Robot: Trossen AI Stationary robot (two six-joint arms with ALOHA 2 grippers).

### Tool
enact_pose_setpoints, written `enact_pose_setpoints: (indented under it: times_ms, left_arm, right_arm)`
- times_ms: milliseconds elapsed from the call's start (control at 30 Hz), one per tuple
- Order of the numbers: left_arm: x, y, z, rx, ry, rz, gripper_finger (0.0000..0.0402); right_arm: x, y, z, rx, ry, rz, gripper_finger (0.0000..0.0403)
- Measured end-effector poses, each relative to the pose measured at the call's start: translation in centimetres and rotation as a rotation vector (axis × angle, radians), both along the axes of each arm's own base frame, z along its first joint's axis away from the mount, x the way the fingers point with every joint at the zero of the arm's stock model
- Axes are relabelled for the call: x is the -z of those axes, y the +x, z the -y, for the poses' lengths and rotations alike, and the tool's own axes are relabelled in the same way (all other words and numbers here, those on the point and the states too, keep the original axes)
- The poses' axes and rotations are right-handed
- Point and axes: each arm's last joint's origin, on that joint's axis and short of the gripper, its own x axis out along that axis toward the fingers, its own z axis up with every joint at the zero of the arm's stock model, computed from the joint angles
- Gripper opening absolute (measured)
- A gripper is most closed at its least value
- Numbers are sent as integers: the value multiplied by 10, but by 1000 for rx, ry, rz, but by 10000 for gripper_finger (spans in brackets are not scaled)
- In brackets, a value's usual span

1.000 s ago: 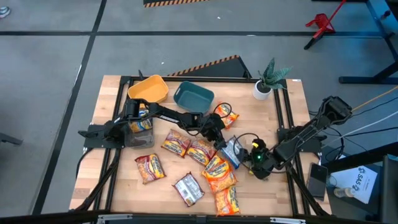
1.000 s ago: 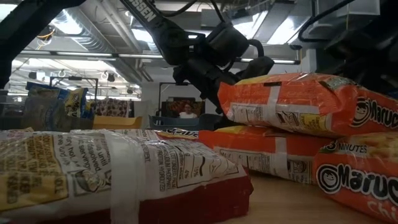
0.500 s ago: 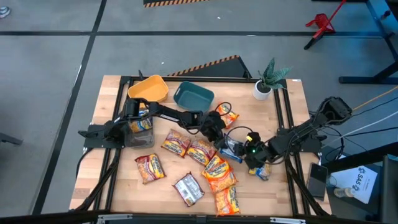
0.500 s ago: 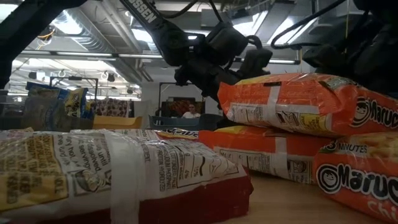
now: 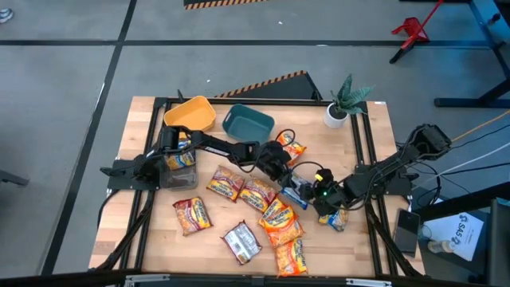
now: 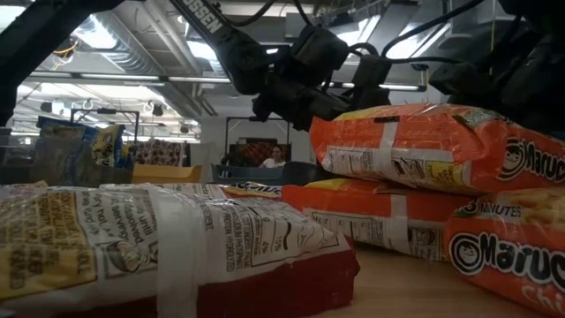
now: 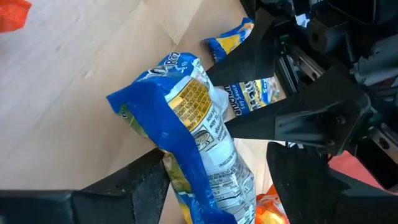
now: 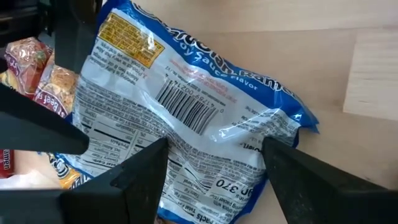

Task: Sort Maruchan noodles
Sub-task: Put the blue noodle pack into the black bin

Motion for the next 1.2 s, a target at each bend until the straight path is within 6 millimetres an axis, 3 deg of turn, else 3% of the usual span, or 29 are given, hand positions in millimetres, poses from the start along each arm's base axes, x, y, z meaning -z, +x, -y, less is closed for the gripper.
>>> enact_pose_setpoints:
  times_ms: [367, 600, 967, 1200]
  left_arm:
    - [1, -1, 1, -28, -37, -37, 148]
    - [-7, -2, -7, 20, -73, -9, 95]
    - [-66, -24, -25, 71, -64, 30, 89]
    - [-108, -77, -35, 128, 158, -154, 89]
  right_arm:
    - [-10, -2, 1, -30, -2, 32, 259]
    - [-35, -9, 5, -95, -27, 124, 259]
    - [-84, -35, 20, -210, -58, 313, 259]
    - [-109, -52, 30, -302, -122, 436, 259]
